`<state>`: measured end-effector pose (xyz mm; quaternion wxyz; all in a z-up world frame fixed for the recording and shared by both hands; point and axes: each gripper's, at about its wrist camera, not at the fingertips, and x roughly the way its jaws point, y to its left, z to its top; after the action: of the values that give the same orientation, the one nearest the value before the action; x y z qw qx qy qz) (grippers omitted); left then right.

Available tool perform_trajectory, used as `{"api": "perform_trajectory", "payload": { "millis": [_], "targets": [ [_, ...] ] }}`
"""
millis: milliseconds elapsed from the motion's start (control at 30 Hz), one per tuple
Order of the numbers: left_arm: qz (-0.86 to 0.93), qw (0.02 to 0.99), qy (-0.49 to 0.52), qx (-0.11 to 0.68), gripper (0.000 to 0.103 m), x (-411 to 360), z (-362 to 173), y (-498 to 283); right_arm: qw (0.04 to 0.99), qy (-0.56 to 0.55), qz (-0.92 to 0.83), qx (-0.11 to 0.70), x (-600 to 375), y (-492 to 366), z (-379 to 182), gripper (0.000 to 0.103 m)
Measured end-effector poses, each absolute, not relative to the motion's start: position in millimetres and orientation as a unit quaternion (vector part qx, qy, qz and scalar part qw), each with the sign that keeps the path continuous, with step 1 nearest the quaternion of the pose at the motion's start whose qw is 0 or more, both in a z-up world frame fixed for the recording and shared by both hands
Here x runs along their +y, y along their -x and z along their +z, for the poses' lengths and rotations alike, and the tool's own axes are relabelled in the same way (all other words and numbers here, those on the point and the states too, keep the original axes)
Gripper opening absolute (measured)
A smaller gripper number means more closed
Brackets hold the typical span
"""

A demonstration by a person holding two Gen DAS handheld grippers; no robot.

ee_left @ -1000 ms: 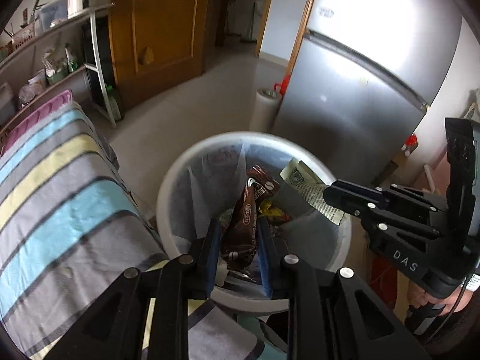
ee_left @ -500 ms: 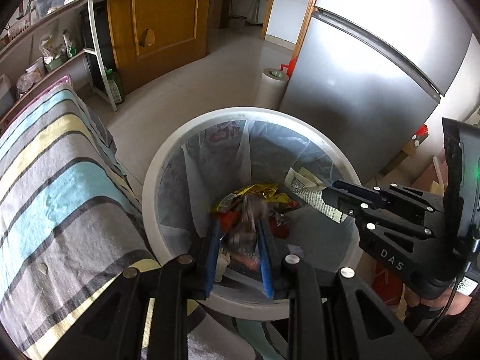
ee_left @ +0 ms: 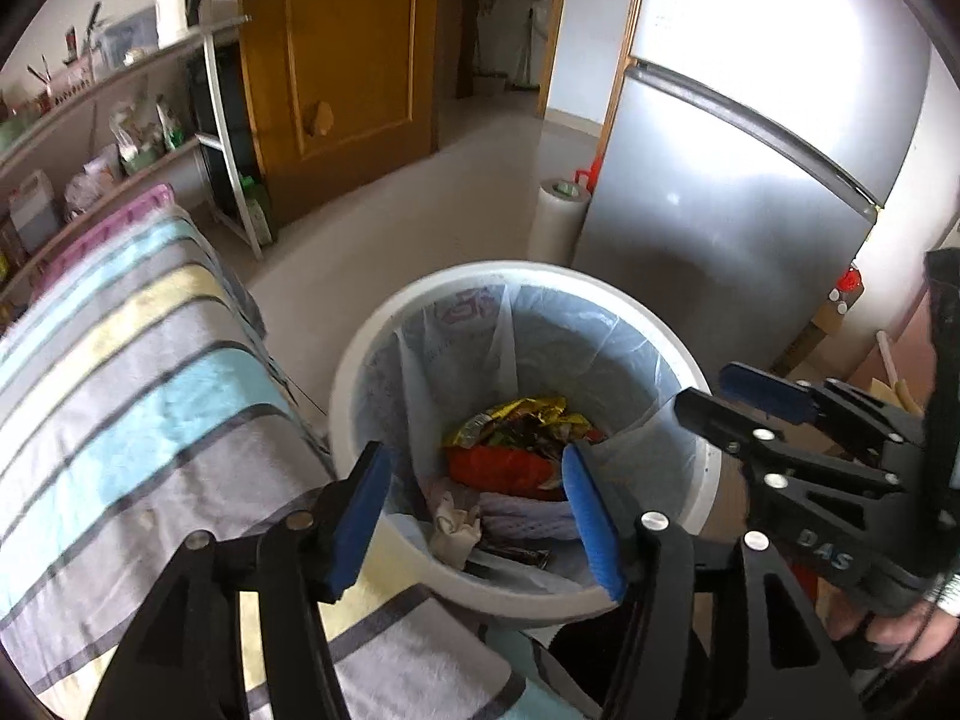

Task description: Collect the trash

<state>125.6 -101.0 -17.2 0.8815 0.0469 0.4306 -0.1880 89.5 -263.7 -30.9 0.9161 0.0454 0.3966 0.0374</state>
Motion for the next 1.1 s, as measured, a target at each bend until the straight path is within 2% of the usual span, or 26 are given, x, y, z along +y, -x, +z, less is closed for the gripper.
{"api": "perform_trajectory", "payload": {
  "millis": [133,667,1100],
  "targets": [
    [-0.185,0.89,-0.042,0.415,0.068,-91.3,-5.0,-107.1,0.927,-0.042,0.019,0.373,-255.9,-64.8,-14.0,0.043],
    [-0.112,0.934,-0.031,0.338,0.075,-35.6,17.3,-16.9,0.946,-0.055,-0.006,0.32,-225.4,31.2,14.7,0.043],
    [-0.082,0.935,-0.029,0.344,0.077,-20.1,6.5,9.1,0.945,-0.055,0.0,0.324,-207.1,42.4,7.8,0.044]
  ]
}}
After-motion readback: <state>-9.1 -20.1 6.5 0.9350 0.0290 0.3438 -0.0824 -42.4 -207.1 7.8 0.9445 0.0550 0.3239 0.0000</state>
